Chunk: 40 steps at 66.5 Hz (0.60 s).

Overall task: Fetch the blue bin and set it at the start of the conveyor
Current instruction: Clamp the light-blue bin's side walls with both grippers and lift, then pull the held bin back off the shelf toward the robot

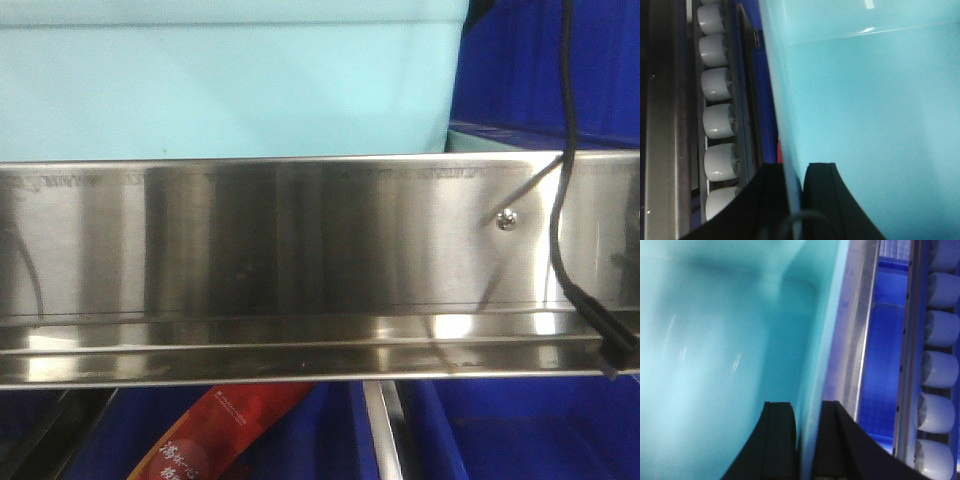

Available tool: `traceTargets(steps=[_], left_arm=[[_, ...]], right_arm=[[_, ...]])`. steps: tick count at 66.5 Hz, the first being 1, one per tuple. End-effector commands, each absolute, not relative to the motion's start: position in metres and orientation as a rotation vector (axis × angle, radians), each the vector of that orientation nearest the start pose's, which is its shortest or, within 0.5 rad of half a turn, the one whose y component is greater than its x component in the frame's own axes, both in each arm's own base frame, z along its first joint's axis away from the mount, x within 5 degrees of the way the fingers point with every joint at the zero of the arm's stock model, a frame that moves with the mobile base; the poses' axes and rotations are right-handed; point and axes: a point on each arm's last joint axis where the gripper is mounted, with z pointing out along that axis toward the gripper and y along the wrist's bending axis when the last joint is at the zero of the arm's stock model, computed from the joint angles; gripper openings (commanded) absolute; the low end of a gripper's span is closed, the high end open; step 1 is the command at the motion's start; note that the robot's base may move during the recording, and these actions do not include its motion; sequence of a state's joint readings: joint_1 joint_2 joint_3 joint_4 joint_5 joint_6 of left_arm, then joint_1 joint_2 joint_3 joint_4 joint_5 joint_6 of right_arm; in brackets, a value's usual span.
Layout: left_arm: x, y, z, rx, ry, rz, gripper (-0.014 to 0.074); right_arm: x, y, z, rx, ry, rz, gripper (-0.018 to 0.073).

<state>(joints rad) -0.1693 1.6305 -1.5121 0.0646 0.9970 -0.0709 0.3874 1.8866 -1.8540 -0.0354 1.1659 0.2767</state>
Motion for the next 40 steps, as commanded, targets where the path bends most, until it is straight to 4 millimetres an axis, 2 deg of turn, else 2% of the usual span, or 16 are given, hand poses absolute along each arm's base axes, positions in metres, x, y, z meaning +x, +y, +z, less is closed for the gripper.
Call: traceTargets(steps=[1,15,31,40], left_arm=[[0.349,-0.057,0.343,0.165,2.575,-0.016,-0.0111],[0.336,-0.055,0.365,0.158,2.557,-0.025,-0.0111],[0.298,-0.052,0.415,0.133,2.389,-0.111,-0.0111],[0.277,-0.049,0.44,0.127,2.279,-0.123,-0.0111]], right_arm=[[0.383,0.152,0.343,-0.175,2.651,0.151,-0.0151],[0.365,0.145,0.372,-0.171,2.595,0.173,-0.0151],[0.328,0.13,0.425,-0.158,2.461,0.214,-0.0151],[0.309,0.122,0.447,-0.151,2.397,0.234,-0.0151]])
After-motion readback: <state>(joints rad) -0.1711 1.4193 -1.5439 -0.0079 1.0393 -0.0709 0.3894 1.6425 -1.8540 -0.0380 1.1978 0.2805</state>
